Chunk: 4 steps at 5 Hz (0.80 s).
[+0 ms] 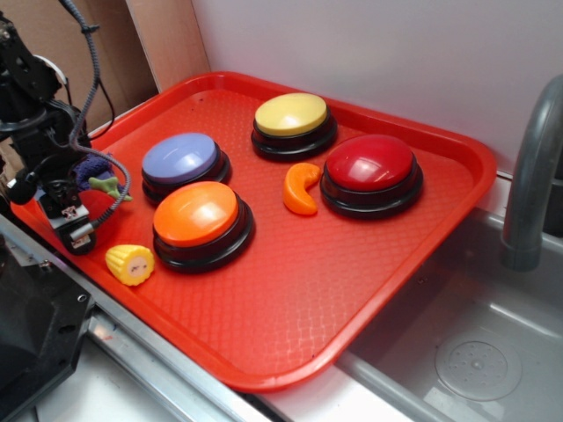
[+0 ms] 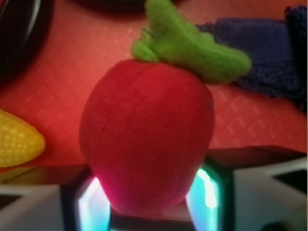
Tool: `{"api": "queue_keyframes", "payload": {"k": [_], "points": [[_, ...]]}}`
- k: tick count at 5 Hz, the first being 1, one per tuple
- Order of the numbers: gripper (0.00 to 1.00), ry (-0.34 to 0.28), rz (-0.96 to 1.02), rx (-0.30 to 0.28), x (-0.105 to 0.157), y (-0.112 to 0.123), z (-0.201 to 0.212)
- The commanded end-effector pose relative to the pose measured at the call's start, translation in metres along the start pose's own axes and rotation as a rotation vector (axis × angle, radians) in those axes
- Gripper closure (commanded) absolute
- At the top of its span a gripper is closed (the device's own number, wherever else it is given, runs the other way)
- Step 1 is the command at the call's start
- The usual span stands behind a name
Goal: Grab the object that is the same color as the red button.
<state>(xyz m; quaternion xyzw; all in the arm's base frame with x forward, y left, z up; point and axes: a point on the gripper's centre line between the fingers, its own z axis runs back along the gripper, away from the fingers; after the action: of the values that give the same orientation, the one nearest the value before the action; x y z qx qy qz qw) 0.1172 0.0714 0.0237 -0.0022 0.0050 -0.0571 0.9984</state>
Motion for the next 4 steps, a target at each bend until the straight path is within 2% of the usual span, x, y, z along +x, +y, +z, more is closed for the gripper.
{"api": "queue_keyframes", "payload": {"k": [1,3,4], "points": [[1.00,-0.024,0.025,0.024,0.006,0.013,0.005],[1.00,-0.041,0.105,0.003,0.006,0.003,0.040],[1.00,-0.045,0.131,-0.012,0.009,-0.012,0.065]]}}
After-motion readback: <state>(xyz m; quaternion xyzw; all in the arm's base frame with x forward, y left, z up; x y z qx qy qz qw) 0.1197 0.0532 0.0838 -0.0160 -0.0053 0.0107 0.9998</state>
